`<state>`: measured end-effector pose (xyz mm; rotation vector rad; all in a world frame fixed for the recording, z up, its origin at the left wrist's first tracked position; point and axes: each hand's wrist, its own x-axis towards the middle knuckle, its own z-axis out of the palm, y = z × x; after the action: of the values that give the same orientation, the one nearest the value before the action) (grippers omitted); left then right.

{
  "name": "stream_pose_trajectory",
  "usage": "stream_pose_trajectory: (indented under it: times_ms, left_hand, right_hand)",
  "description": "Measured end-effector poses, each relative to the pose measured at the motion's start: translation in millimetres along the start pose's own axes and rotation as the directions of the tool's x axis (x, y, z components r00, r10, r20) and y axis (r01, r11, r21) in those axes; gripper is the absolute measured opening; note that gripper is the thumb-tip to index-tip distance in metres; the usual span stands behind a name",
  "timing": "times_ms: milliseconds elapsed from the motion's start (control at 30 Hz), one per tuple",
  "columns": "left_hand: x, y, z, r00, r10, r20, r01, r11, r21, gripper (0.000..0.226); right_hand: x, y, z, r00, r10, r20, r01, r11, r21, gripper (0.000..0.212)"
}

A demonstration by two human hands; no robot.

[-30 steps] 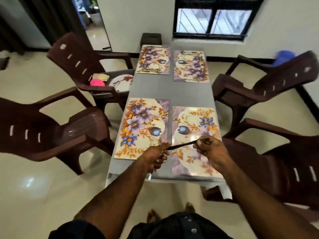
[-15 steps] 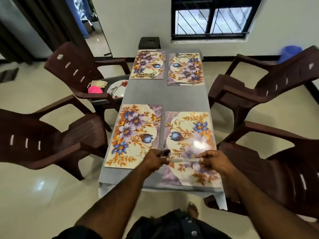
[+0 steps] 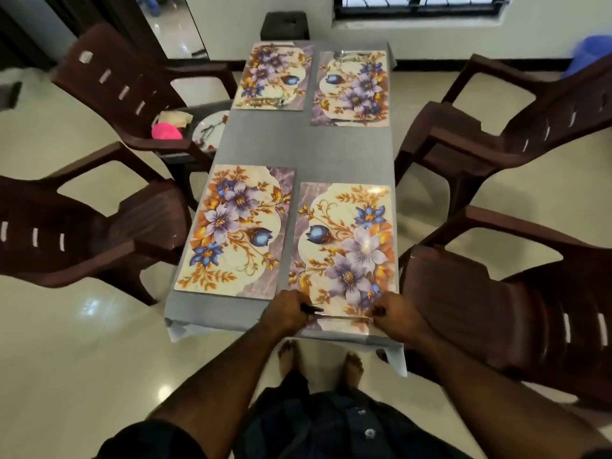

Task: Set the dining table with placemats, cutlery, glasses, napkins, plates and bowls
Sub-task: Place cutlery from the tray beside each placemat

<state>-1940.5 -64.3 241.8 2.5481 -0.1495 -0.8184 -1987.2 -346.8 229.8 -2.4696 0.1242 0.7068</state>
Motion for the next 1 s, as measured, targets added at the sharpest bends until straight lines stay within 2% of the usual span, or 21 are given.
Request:
stream_pose_trajectory:
  times_ms: [33, 100, 267, 500, 567, 667, 800, 900, 1000]
  left_hand:
    - [0, 0, 8, 1.000, -0.001, 0.019, 0.000, 1.000, 0.005, 0.023]
    - [-1, -2, 20, 0.999, -0.009, 0.031, 0.009, 1.000, -0.007, 0.026]
    - [5, -10, 24, 0.999, -0.031, 0.014, 0.032, 0.996, -0.080, 0.024]
    - [13, -9, 23, 0.992, -0.095, 0.082, 0.106, 0.983, -0.150, 0.042]
    - [15, -9, 18, 0.992, -0.103, 0.073, 0.118, 0.965, -0.232, 0.038]
    - [12, 1, 2, 0.984, -0.160, 0.082, 0.180, 0.833, -0.523, 0.023]
    - [11, 30, -34, 0.990, -0.143, 0.019, 0.104, 0.619, -0.778, 0.015]
    - [15, 59, -60, 0.992, -0.118, -0.039, 0.029, 0.523, -0.852, 0.021]
    - [18, 80, -78, 0.988, -0.149, -0.039, 0.038, 0.483, -0.875, 0.019]
  right_hand:
    - [-1, 6, 7, 1.000, -0.023, 0.012, 0.024, 0.999, -0.026, 0.008]
    - [-2, 17, 18, 0.999, -0.048, 0.012, 0.049, 0.997, -0.057, 0.016]
    - [2, 20, 23, 0.998, -0.023, -0.053, 0.021, 0.999, -0.032, 0.004]
    - [5, 22, 17, 0.999, -0.022, 0.023, 0.021, 1.000, 0.004, 0.009]
    - [5, 19, 14, 1.000, 0.006, 0.015, -0.007, 0.999, 0.046, 0.015]
    - [8, 9, 4, 0.997, 0.013, -0.072, -0.005, 0.994, 0.112, 0.009]
    - [20, -17, -17, 0.996, -0.018, -0.087, 0.039, 0.968, 0.248, 0.007]
    - [29, -37, -26, 0.996, -0.027, -0.083, 0.059, 0.910, 0.411, 0.016]
    - [29, -61, -35, 0.998, -0.060, 0.011, 0.042, 0.812, 0.582, 0.024]
